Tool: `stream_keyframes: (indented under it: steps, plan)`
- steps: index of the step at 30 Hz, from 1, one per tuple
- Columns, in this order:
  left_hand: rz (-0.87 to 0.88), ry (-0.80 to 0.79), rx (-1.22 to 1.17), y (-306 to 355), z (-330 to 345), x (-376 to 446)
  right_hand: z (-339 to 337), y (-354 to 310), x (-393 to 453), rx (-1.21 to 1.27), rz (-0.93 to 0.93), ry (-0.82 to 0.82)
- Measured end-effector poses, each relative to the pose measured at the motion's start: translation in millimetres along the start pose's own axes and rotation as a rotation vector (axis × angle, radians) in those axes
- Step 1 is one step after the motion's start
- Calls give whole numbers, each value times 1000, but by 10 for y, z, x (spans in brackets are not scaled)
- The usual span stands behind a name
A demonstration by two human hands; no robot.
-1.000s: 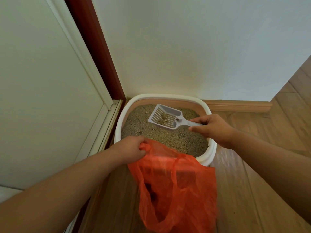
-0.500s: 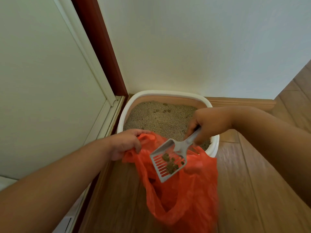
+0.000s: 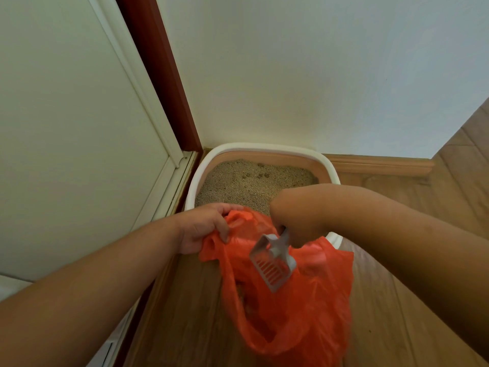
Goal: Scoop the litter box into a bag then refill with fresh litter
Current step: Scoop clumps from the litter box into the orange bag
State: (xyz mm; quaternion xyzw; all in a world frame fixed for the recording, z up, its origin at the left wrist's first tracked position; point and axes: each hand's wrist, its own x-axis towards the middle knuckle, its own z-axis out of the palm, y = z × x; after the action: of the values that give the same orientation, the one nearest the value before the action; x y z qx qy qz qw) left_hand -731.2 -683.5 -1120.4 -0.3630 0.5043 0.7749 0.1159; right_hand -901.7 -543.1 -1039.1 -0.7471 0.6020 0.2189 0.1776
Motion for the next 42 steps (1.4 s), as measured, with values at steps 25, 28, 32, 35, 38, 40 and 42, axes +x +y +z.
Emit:
stream_keyframes:
  steps: [25, 28, 32, 35, 38, 40, 42]
  plan:
    - [34, 259, 96, -82, -87, 31, 946, 1122, 239, 669, 822, 303]
    - [26, 254, 124, -85, -83, 63, 994, 1113, 333, 544, 837, 191]
    - [28, 263, 147, -94, -79, 120, 1042, 1027, 432, 450, 826, 57]
    - [27, 272, 186, -93, -55, 147, 1073, 981, 483, 417, 803, -28]
    - [15, 264, 218, -108, -52, 173, 1098, 970, 546, 395, 775, -108]
    - [8, 264, 225, -110, -54, 189, 1101, 972, 570, 426, 778, -124]
    - [5, 265, 230, -107, -54, 201, 1144, 992, 591, 470, 780, -135]
